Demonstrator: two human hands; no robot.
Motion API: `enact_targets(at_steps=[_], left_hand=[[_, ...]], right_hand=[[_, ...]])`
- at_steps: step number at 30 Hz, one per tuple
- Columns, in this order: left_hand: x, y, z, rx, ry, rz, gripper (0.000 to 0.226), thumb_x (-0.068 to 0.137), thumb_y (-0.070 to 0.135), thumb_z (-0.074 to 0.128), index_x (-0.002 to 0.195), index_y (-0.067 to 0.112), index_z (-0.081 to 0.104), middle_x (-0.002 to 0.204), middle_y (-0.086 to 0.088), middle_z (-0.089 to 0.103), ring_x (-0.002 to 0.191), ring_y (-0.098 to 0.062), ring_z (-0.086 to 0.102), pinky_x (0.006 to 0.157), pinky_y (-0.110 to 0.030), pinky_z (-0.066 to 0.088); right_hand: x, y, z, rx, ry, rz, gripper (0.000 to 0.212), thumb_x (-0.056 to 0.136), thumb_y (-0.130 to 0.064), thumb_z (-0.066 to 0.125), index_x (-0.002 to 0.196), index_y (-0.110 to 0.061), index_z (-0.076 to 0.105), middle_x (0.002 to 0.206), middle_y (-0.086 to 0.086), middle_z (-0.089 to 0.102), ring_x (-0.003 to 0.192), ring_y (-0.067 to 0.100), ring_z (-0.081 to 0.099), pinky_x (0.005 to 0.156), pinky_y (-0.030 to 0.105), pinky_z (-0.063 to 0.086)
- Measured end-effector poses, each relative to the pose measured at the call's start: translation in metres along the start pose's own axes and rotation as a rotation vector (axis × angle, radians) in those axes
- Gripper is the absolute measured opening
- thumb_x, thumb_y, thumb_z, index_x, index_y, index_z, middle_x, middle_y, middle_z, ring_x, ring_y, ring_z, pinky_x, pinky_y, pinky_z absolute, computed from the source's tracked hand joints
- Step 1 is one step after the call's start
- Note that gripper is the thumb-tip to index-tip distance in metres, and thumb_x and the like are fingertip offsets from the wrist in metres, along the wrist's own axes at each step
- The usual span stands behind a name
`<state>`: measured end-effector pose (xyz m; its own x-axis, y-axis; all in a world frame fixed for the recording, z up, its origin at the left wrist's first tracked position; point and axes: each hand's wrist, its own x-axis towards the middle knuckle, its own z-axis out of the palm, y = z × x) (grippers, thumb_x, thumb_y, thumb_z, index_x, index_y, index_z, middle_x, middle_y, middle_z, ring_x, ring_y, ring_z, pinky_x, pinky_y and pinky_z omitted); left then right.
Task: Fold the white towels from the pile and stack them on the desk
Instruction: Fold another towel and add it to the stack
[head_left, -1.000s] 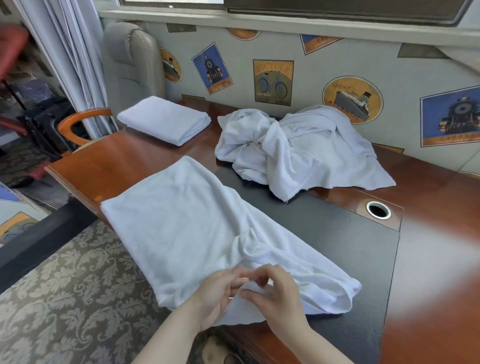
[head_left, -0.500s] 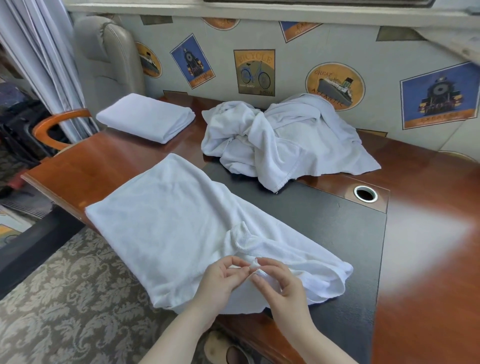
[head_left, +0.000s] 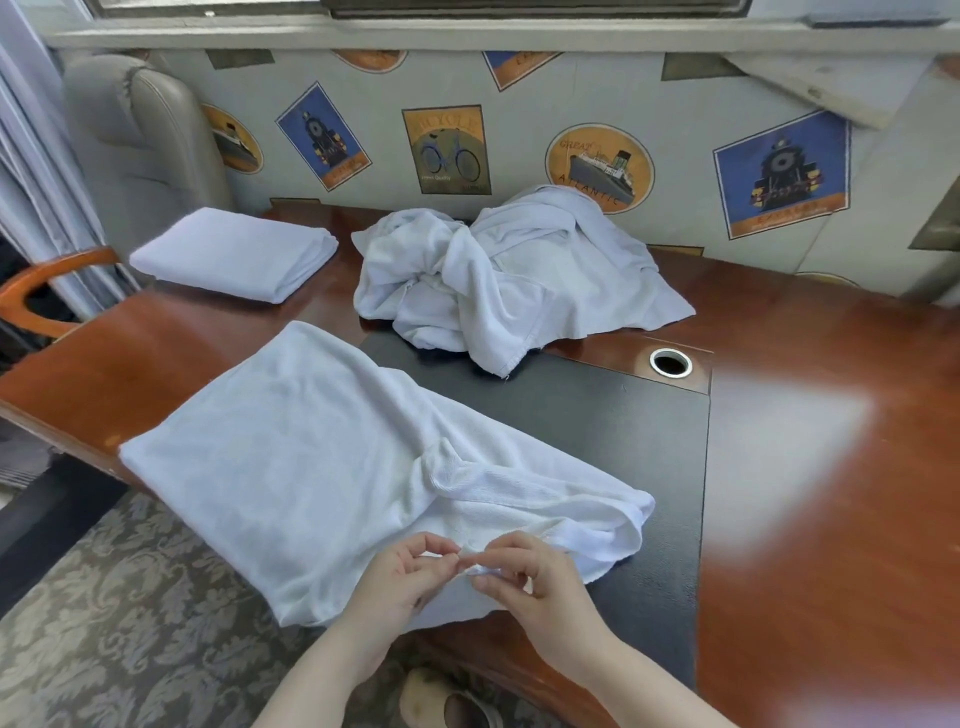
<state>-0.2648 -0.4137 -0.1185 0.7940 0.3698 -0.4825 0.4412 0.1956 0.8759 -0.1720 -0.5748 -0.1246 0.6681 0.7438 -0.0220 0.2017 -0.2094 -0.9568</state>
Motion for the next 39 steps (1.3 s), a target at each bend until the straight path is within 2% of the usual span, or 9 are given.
enact_targets(at_steps=[4, 7, 11, 15, 19, 25, 29, 34, 39], left_hand=[[-0.002, 0.001, -0.002, 0.033, -0.158, -0.054, 0.008, 0.092, 0.016, 0.064, 0.087, 0.013, 0.069, 0.060, -0.004, 0.053, 0.052, -0.011, 0.047, 0.056, -0.015, 0.041], [0.013, 0.006, -0.001, 0.130, 0.010, 0.067, 0.006, 0.092, 0.005, 0.062, 0.094, 0.007, 0.067, 0.090, -0.005, 0.075, 0.084, -0.016, 0.069, 0.080, -0.026, 0.049], [0.049, 0.019, 0.002, 0.340, 0.308, 0.244, 0.020, 0.089, -0.002, 0.061, 0.094, 0.017, 0.065, 0.098, 0.006, 0.068, 0.096, -0.016, 0.064, 0.075, -0.019, 0.044], [0.092, 0.028, -0.014, 0.655, 0.355, 0.283, 0.049, 0.081, -0.007, 0.052, 0.116, 0.026, 0.060, 0.127, 0.002, 0.051, 0.114, -0.017, 0.046, 0.084, -0.024, 0.037], [0.124, 0.024, -0.025, 0.874, 0.093, 0.270, 0.055, 0.083, -0.009, 0.043, 0.122, 0.026, 0.061, 0.146, 0.000, 0.038, 0.131, -0.020, 0.035, 0.097, -0.027, 0.038], [0.129, 0.027, -0.037, 0.521, 0.147, 0.267, 0.017, 0.093, 0.008, 0.053, 0.093, 0.023, 0.061, 0.102, -0.001, 0.065, 0.098, -0.024, 0.061, 0.073, -0.027, 0.042], [0.105, 0.067, -0.043, 0.357, -0.155, 0.381, 0.013, 0.091, 0.016, 0.063, 0.082, 0.025, 0.065, 0.082, 0.009, 0.070, 0.077, -0.007, 0.063, 0.064, -0.015, 0.047], [0.066, 0.099, -0.046, 0.360, -0.606, 0.371, 0.022, 0.076, 0.017, 0.069, 0.095, 0.028, 0.065, 0.097, 0.001, 0.070, 0.076, -0.016, 0.054, 0.066, -0.020, 0.045], [0.051, 0.092, -0.043, 0.535, -0.699, 0.183, 0.032, 0.094, 0.010, 0.059, 0.120, 0.026, 0.047, 0.121, -0.005, 0.063, 0.073, -0.019, 0.057, 0.054, -0.029, 0.046]], right_hand=[[-0.017, -0.001, 0.000, -0.163, 0.065, -0.049, 0.022, 0.083, -0.033, 0.075, 0.103, -0.040, 0.073, 0.086, -0.021, 0.061, 0.086, 0.004, 0.051, 0.076, 0.017, 0.039], [-0.034, -0.004, -0.002, -0.208, 0.020, 0.020, 0.027, 0.078, -0.035, 0.078, 0.104, -0.039, 0.072, 0.081, -0.028, 0.059, 0.082, -0.001, 0.050, 0.078, 0.018, 0.042], [-0.055, -0.018, -0.005, -0.127, -0.165, 0.143, 0.017, 0.074, -0.043, 0.070, 0.091, -0.046, 0.071, 0.080, -0.014, 0.066, 0.079, 0.000, 0.062, 0.074, 0.015, 0.045], [-0.066, -0.020, 0.000, -0.088, -0.081, 0.291, 0.017, 0.073, -0.049, 0.064, 0.085, -0.041, 0.073, 0.073, -0.009, 0.066, 0.069, 0.001, 0.062, 0.064, 0.011, 0.037], [-0.064, -0.013, 0.015, -0.056, 0.101, 0.348, 0.012, 0.072, -0.043, 0.073, 0.076, -0.032, 0.072, 0.054, -0.015, 0.051, 0.055, 0.001, 0.044, 0.056, 0.013, 0.028], [-0.060, -0.014, 0.054, 0.006, 0.346, 0.353, 0.013, 0.070, -0.050, 0.074, 0.078, -0.040, 0.072, 0.063, -0.017, 0.060, 0.058, 0.000, 0.045, 0.059, 0.011, 0.033], [-0.056, -0.015, 0.061, -0.052, 0.484, 0.310, 0.025, 0.080, -0.026, 0.078, 0.085, -0.048, 0.068, 0.083, -0.017, 0.064, 0.062, 0.005, 0.045, 0.062, 0.015, 0.036], [-0.051, -0.024, 0.059, -0.157, 0.417, 0.234, 0.017, 0.084, -0.027, 0.072, 0.084, -0.043, 0.068, 0.100, -0.022, 0.066, 0.080, 0.007, 0.062, 0.075, 0.021, 0.049], [-0.060, -0.021, 0.057, -0.146, 0.355, 0.273, 0.007, 0.082, -0.035, 0.071, 0.088, -0.036, 0.070, 0.098, -0.017, 0.067, 0.087, 0.007, 0.063, 0.083, 0.028, 0.050]])
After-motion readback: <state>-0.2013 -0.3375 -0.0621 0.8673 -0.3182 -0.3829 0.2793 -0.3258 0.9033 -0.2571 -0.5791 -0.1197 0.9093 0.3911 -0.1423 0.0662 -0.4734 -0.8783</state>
